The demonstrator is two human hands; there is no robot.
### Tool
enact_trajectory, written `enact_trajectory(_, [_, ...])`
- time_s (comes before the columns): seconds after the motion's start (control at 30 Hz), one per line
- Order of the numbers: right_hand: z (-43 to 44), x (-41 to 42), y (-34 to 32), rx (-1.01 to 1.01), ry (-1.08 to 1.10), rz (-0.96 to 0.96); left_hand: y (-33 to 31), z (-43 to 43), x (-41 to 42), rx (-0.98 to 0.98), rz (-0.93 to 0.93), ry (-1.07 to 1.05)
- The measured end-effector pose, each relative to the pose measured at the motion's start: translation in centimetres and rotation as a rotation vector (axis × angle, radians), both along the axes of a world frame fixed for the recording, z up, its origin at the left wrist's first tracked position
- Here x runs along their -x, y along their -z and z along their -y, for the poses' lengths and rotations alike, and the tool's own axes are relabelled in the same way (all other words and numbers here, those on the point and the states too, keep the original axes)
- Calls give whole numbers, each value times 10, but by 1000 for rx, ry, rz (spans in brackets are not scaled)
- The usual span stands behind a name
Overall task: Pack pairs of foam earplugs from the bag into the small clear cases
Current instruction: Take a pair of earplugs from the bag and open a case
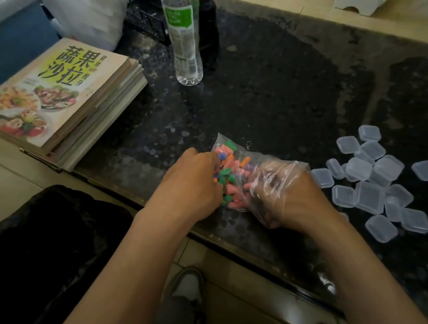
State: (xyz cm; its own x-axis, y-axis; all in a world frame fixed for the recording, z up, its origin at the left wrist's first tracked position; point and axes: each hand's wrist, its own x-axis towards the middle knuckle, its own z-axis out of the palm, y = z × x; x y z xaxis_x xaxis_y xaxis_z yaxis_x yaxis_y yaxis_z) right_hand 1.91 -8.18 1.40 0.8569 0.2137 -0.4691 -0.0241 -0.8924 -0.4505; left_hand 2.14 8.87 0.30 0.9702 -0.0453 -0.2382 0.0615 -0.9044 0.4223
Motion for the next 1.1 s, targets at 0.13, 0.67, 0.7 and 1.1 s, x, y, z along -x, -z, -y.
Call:
enact_trajectory(0.13, [7,8,10,-311,96,-67,-1,2,0,-4,5,4])
enact_trajectory(0.67, [15,9,22,-153,-61,86,-5,4,1,-13,-28,8])
enact_trajectory(0.7, [15,10,21,-164,-68,84,-5,4,1,-16,-30,6])
enact_trajectory(1.1, [16,10,21,-219,-28,51,-7,6,0,-32,-48,23])
